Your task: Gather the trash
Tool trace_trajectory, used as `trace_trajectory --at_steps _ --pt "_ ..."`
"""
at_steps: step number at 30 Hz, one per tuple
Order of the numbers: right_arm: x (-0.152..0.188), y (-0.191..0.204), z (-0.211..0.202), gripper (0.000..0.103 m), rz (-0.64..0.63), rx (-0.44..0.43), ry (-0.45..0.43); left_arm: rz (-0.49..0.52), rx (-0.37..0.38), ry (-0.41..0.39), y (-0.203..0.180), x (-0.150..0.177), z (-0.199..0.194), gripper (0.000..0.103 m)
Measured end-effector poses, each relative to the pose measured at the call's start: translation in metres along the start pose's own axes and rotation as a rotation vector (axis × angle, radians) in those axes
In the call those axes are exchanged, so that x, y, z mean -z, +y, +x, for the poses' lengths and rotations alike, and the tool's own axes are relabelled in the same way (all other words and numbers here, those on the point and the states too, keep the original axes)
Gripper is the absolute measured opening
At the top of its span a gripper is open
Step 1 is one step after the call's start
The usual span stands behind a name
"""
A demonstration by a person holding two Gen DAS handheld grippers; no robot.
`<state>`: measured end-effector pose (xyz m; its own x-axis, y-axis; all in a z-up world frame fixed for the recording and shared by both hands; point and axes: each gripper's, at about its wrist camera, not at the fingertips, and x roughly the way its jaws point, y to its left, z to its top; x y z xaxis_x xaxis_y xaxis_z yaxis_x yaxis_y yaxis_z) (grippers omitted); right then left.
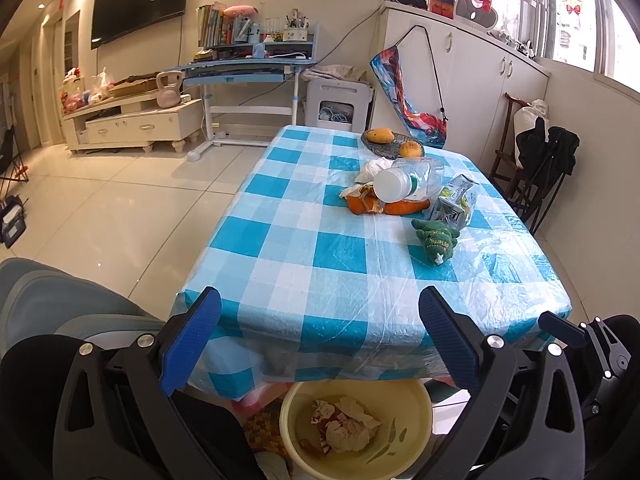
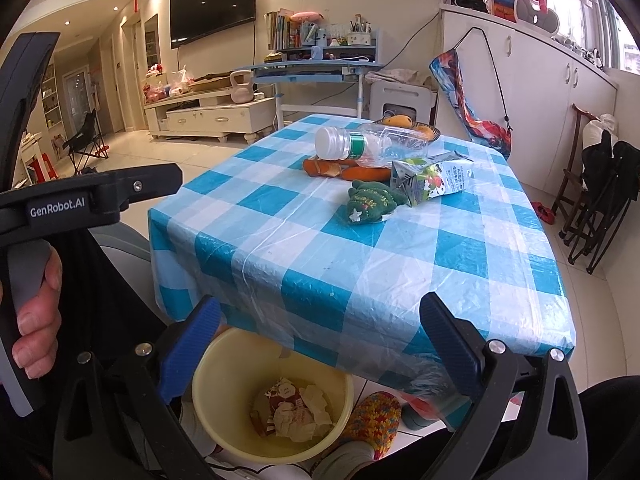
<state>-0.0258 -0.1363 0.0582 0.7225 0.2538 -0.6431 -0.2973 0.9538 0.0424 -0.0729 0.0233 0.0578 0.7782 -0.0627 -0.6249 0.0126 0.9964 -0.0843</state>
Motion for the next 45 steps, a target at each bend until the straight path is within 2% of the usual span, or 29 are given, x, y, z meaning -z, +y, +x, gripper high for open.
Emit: trace_trajectory --at_steps 12,18,25,27,29,36,38,39,41,45 --pt "0.000 -0.002 0.000 0.096 0.016 -0.019 -0.006 -0.011 0.004 0.002 0.001 0.000 0.000 0.096" --pt "-0.009 -0.022 0.006 0.096 0.116 -0.049 -0.003 -0.018 0.012 0.006 0.000 0.001 -0.001 0.096" --pt "-0.031 -0.041 0.039 0.095 0.201 -0.080 0.014 -0.034 0.019 0.012 0.004 0.001 -0.001 0.096" --pt "-0.039 -0.047 0.051 0.092 0.227 -0.083 0.021 -0.046 0.025 0.019 0.005 0.001 0.000 0.096" --pt "-0.049 -0.052 0.066 0.084 0.243 -0.084 0.036 -0.053 0.039 0.023 0.006 -0.001 0.000 0.096" --pt "-0.070 -0.059 0.117 0.073 0.259 -0.054 0.108 -0.032 0.060 0.030 0.005 -0.019 0.006 0.096" --pt "-0.072 -0.059 0.125 0.058 0.246 -0.055 0.130 -0.023 0.072 0.041 0.004 -0.028 0.013 0.096" --pt "-0.071 -0.060 0.128 0.054 0.243 -0.060 0.142 -0.015 0.073 0.043 0.002 -0.034 0.018 0.096" --pt "-0.071 -0.064 0.126 0.044 0.235 -0.074 0.146 0.026 0.078 0.044 -0.006 -0.048 0.030 0.096" --pt "-0.064 -0.069 0.107 0.039 0.214 -0.108 0.157 0.141 0.115 0.052 -0.033 -0.083 0.067 0.096"
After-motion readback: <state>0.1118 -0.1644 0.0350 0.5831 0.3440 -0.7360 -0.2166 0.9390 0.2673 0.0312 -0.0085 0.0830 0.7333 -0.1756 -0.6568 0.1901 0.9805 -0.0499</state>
